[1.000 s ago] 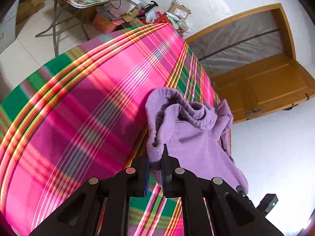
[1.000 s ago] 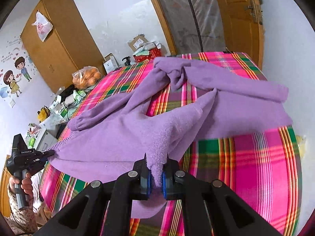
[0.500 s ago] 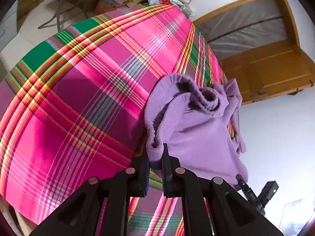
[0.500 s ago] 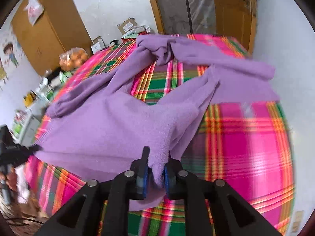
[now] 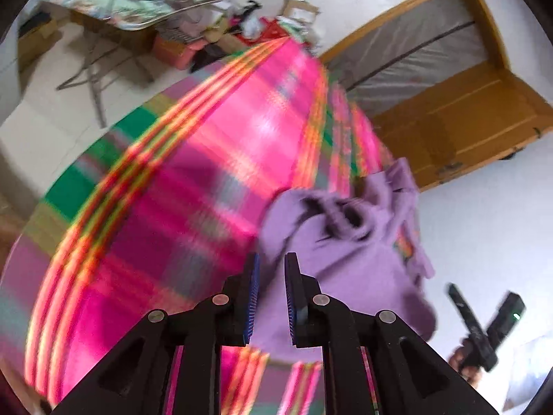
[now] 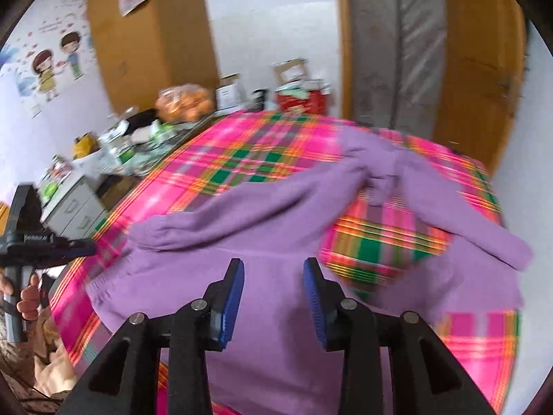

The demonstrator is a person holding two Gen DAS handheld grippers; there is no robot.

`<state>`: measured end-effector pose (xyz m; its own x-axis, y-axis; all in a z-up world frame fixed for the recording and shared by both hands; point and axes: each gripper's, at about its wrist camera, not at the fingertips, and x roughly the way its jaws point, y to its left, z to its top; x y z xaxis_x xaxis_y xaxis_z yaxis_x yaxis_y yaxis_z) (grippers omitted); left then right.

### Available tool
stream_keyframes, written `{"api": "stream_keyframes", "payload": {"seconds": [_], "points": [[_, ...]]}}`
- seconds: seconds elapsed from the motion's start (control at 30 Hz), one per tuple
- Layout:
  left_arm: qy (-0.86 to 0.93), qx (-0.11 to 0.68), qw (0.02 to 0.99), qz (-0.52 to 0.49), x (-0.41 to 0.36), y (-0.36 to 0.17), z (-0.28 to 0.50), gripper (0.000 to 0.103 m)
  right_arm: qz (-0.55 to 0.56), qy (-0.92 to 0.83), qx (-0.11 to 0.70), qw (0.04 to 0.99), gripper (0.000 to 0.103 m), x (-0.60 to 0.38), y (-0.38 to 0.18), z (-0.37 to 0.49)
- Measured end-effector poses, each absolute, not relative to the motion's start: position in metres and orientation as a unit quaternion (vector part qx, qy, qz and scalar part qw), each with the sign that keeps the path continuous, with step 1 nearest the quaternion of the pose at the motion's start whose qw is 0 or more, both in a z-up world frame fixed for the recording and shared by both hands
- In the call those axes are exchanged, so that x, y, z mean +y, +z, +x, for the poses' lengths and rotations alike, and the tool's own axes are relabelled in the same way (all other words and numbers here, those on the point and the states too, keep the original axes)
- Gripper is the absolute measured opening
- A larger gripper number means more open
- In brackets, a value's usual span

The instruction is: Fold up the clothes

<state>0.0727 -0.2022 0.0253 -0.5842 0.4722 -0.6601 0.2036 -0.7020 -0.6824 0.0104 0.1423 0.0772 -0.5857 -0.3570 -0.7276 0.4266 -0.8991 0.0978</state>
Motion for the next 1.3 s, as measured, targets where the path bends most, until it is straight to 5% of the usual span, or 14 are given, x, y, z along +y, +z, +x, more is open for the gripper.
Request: {"api": "stream_keyframes", "payload": {"seconds": [0.47,1.3], "points": [[0.783,-0.337,0.189,-0.487,-0.142,0.022,-0.01,0.02,0.473,-0.844,-0.004,0.251,0.036,0.078,0.0,-0.02],[0.709,-0.282,0.253,-0.595,-0.085,0.013,-0.108,0.027,0.479,-0.84,-0.048,0.25,0.037,0.074,-0.012,-0.031]]}}
